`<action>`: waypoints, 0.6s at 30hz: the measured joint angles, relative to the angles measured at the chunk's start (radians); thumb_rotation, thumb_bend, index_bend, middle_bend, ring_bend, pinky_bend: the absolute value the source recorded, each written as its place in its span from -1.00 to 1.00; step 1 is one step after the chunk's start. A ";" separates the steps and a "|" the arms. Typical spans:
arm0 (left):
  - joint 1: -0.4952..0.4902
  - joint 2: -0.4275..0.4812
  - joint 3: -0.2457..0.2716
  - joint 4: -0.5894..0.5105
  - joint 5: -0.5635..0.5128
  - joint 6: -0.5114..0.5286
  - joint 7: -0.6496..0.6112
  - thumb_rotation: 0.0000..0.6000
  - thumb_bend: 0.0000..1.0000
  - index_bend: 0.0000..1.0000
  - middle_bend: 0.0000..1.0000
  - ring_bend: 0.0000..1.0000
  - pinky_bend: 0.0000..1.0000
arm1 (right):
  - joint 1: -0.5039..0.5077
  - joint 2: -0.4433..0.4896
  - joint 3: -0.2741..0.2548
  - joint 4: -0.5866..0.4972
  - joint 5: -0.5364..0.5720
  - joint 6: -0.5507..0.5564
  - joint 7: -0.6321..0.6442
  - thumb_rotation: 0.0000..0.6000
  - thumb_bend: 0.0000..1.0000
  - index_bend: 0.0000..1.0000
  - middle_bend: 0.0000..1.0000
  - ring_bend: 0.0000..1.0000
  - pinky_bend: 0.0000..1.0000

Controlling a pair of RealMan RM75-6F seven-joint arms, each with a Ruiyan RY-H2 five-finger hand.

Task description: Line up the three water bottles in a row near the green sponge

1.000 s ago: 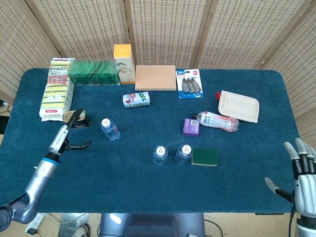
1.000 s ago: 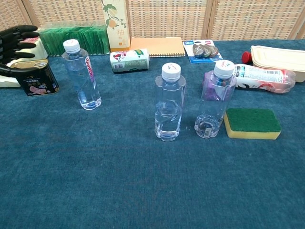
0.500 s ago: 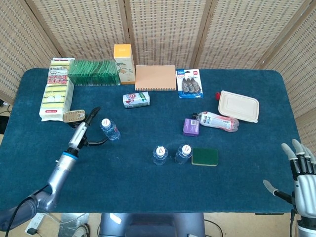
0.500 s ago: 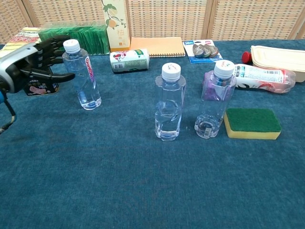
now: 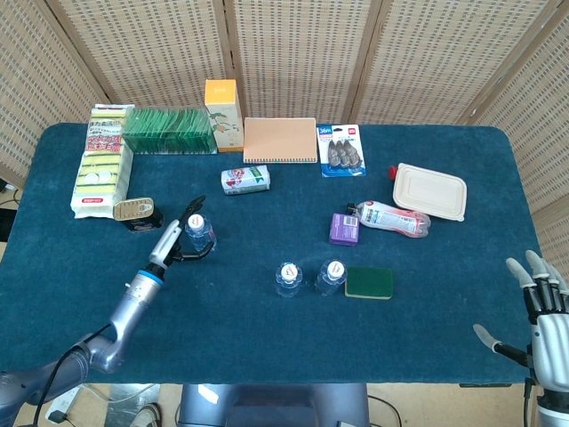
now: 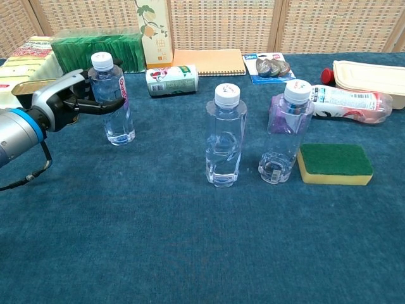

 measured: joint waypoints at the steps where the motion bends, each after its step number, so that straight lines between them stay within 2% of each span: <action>1: -0.001 -0.007 -0.001 0.007 -0.003 0.000 0.003 1.00 -0.08 -0.80 -0.75 -0.85 -0.49 | 0.000 0.002 0.000 0.001 0.001 -0.001 0.007 1.00 -0.98 -0.78 -1.00 -1.00 -1.00; 3: -0.001 -0.022 -0.006 0.022 -0.010 0.004 0.014 1.00 -0.03 -0.50 -0.50 -0.65 -0.34 | 0.000 0.005 0.001 0.003 0.003 -0.003 0.017 1.00 -0.98 -0.78 -1.00 -1.00 -1.00; 6: 0.002 -0.038 -0.013 0.036 -0.019 0.015 0.035 1.00 0.00 -0.18 -0.23 -0.41 -0.15 | 0.001 0.009 0.001 0.004 0.001 -0.004 0.033 1.00 -0.98 -0.78 -1.00 -1.00 -1.00; 9: 0.007 -0.047 -0.020 0.042 -0.023 0.035 0.053 1.00 0.01 0.04 -0.05 -0.25 -0.03 | 0.001 0.012 0.000 0.006 -0.002 -0.005 0.041 1.00 -0.98 -0.78 -1.00 -1.00 -1.00; 12: 0.013 -0.046 -0.020 0.035 -0.021 0.049 0.067 1.00 0.01 0.12 0.01 -0.20 0.01 | 0.001 0.013 0.000 0.006 -0.003 -0.007 0.044 1.00 -0.98 -0.78 -1.00 -1.00 -1.00; 18: 0.027 -0.020 0.006 -0.018 0.024 0.096 0.061 1.00 -0.03 0.12 0.02 -0.19 0.01 | 0.000 0.012 -0.002 0.004 -0.012 -0.005 0.040 1.00 -0.98 -0.78 -1.00 -1.00 -1.00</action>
